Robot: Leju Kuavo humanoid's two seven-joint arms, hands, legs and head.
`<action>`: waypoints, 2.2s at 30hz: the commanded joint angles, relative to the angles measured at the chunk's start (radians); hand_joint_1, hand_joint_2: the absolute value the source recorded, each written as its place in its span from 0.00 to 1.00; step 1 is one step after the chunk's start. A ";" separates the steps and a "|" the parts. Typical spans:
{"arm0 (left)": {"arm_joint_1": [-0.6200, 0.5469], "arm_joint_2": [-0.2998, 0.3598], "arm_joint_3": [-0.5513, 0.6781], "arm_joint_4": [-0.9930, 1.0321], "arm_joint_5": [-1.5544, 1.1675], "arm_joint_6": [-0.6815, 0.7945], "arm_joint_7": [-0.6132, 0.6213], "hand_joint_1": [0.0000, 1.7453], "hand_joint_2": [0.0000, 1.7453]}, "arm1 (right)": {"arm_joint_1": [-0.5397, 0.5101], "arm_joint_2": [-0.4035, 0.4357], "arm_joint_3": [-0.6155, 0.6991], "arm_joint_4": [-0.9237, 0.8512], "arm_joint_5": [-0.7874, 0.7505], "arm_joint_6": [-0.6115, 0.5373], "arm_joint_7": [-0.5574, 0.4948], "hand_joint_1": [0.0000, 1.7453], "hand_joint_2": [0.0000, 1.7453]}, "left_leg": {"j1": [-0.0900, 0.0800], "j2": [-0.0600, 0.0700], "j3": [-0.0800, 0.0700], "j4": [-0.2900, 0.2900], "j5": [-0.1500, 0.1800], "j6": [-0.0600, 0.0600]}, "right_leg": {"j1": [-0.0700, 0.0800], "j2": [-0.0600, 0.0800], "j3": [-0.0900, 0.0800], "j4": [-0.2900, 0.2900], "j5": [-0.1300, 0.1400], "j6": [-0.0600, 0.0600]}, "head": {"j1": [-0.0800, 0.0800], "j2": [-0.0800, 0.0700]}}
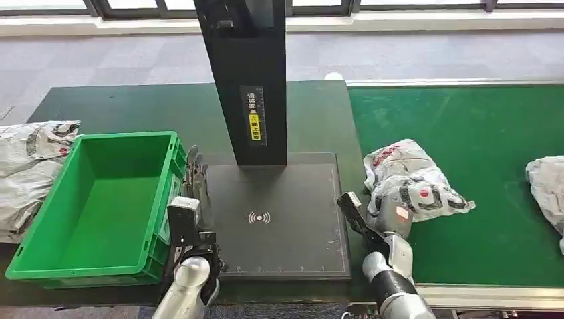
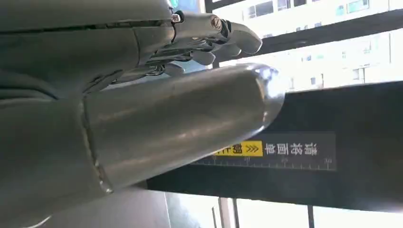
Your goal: Moved the parcel from conveyor to table for the left to box.
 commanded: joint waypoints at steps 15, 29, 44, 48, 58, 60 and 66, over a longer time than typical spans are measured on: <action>0.152 0.076 -0.048 -0.343 -0.032 0.259 -0.122 0.00 0.00 | 0.281 0.032 0.308 -0.781 -0.648 0.291 -0.304 1.00 1.00 | -0.004 -0.009 -0.004 0.000 0.000 0.003 | -0.002 -0.010 0.001 -0.001 -0.002 0.002 | 0.000 0.000; 0.161 0.065 -0.041 -0.347 -0.034 0.253 -0.122 0.00 0.00 | 0.277 0.043 0.388 -0.772 -0.684 0.343 -0.327 1.00 1.00 | -0.004 -0.009 -0.001 0.000 -0.001 0.004 | -0.003 -0.010 0.005 -0.003 -0.002 0.002 | 0.000 0.000; -0.051 0.031 -0.029 -0.198 0.040 0.260 -0.122 0.00 0.00 | 0.071 0.193 0.770 -0.407 -0.972 0.535 -0.318 1.00 1.00 | -0.003 -0.013 -0.003 0.000 0.004 0.004 | -0.002 -0.014 0.004 -0.001 -0.001 0.001 | 0.000 0.000; -0.065 0.030 -0.041 -0.194 0.042 0.254 -0.122 0.00 0.00 | 0.062 0.193 0.766 -0.386 -0.973 0.539 -0.319 1.00 1.00 | -0.004 -0.014 -0.004 0.001 0.004 0.004 | -0.002 -0.016 0.003 0.000 -0.001 0.001 | 0.000 0.000; -0.074 0.021 -0.055 -0.167 0.025 0.245 -0.122 0.00 0.00 | 0.048 0.189 0.742 -0.319 -0.961 0.589 -0.213 0.00 1.00 | -0.004 -0.015 -0.004 0.002 0.004 0.004 | -0.002 -0.018 0.004 -0.001 -0.001 0.002 | 0.000 0.000; -0.068 0.027 -0.055 -0.174 0.024 0.241 -0.122 0.00 0.00 | 0.041 0.183 0.744 -0.303 -0.957 0.613 -0.210 0.00 1.00 | -0.004 -0.015 -0.004 0.002 0.004 0.004 | -0.002 -0.017 0.004 -0.001 -0.001 0.002 | 0.000 0.000; -0.085 0.026 -0.049 -0.162 0.022 0.239 -0.122 0.00 0.00 | 0.033 0.166 0.748 -0.358 -0.976 0.719 -0.227 0.00 1.00 | -0.004 -0.016 -0.006 0.003 0.004 0.004 | -0.002 -0.018 0.003 0.000 -0.001 0.002 | 0.000 0.000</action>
